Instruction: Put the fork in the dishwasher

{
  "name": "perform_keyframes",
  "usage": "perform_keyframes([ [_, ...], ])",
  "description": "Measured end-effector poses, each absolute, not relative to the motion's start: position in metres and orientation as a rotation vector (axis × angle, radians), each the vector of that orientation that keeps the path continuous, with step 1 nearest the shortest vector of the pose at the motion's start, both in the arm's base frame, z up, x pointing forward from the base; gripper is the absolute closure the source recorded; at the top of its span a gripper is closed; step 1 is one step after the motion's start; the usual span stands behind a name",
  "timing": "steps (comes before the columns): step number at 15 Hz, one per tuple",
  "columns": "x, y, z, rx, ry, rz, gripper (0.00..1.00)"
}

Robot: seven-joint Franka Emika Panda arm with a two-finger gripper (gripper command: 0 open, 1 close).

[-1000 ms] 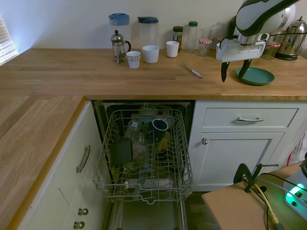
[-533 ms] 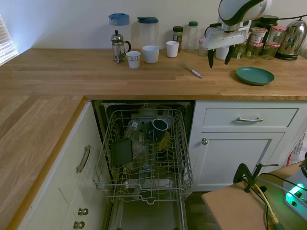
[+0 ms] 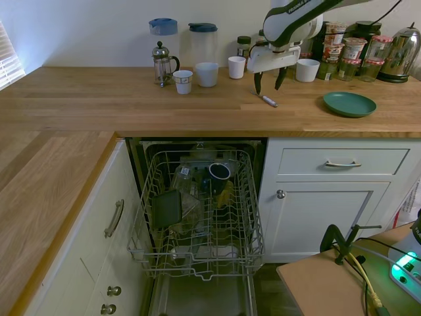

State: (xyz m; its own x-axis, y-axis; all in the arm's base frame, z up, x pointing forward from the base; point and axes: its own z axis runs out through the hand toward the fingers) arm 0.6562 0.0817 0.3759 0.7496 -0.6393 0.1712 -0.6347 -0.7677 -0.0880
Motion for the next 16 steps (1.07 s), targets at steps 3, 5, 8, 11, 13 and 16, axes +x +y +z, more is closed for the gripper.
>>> perform_keyframes([
  [3,0.673,0.076,0.365,-2.902,1.086,-0.293,0.0],
  [5,0.681,0.073,0.358,-2.894,1.093,-0.281,0.0],
  [8,0.689,0.07,0.348,-2.894,1.108,-0.252,0.0],
  [11,0.694,0.066,0.343,-2.892,1.122,-0.228,0.0],
  [13,0.695,0.067,0.343,-2.898,1.124,-0.221,1.0],
  [16,0.695,0.069,0.341,-2.906,1.12,-0.208,1.0],
])
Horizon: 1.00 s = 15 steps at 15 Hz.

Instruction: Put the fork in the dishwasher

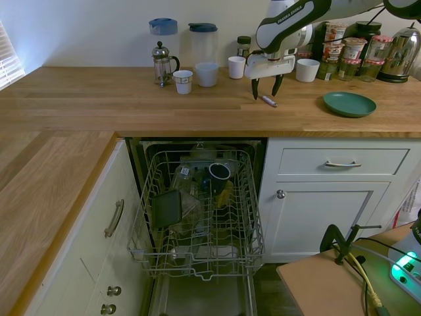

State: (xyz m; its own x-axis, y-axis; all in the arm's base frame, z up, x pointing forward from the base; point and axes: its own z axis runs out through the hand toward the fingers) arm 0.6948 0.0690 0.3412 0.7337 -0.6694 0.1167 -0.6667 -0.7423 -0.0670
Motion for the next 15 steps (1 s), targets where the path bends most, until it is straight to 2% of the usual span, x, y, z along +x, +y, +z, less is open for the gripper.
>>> perform_keyframes([
  [15,0.6968,0.0632,0.3377,-2.895,1.125,-0.169,1.0],
])
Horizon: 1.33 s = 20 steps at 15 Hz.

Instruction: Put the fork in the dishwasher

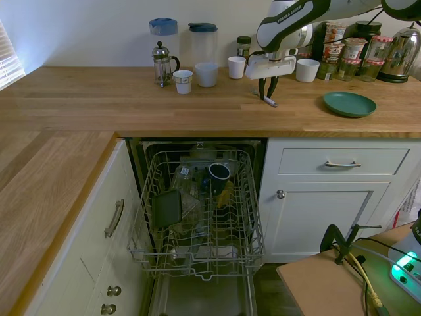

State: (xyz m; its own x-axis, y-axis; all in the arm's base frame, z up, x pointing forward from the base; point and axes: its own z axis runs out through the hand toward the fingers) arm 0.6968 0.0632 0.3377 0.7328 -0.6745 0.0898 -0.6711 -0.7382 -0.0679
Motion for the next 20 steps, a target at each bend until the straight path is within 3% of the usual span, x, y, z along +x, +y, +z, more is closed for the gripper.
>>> perform_keyframes([
  [12,0.695,0.055,0.359,-2.761,1.34,-0.098,1.0],
  [20,0.616,0.107,0.397,-2.651,1.581,-0.18,1.0],
])
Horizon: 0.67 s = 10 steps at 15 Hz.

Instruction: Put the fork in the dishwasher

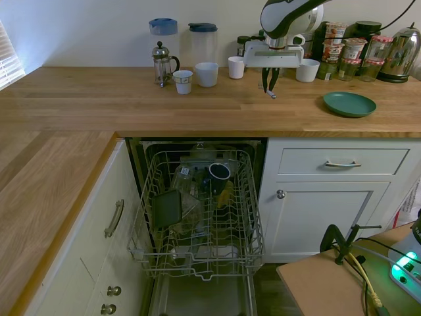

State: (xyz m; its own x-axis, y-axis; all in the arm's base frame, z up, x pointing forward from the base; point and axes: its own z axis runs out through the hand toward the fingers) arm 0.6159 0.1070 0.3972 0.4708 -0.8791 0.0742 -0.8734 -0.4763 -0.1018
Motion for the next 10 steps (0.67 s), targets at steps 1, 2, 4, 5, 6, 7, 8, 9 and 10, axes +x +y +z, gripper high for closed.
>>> perform_keyframes([
  [1,0.602,0.118,0.4,-2.63,1.605,-0.203,1.0],
  [2,0.587,0.13,0.401,-2.61,1.625,-0.23,1.0],
  [4,0.562,0.154,0.402,-2.563,1.665,-0.296,1.0],
  [5,0.552,0.163,0.401,-2.546,1.681,-0.328,1.0],
  [6,0.544,0.171,0.399,-2.54,1.682,-0.353,1.0],
  [7,0.533,0.178,0.4,-2.533,1.667,-0.371,1.0],
  [8,0.532,0.179,0.4,-2.536,1.665,-0.377,1.0],
  [9,0.531,0.182,0.4,-2.541,1.664,-0.395,1.0],
  [10,0.529,0.187,0.4,-2.546,1.664,-0.424,1.0],
])
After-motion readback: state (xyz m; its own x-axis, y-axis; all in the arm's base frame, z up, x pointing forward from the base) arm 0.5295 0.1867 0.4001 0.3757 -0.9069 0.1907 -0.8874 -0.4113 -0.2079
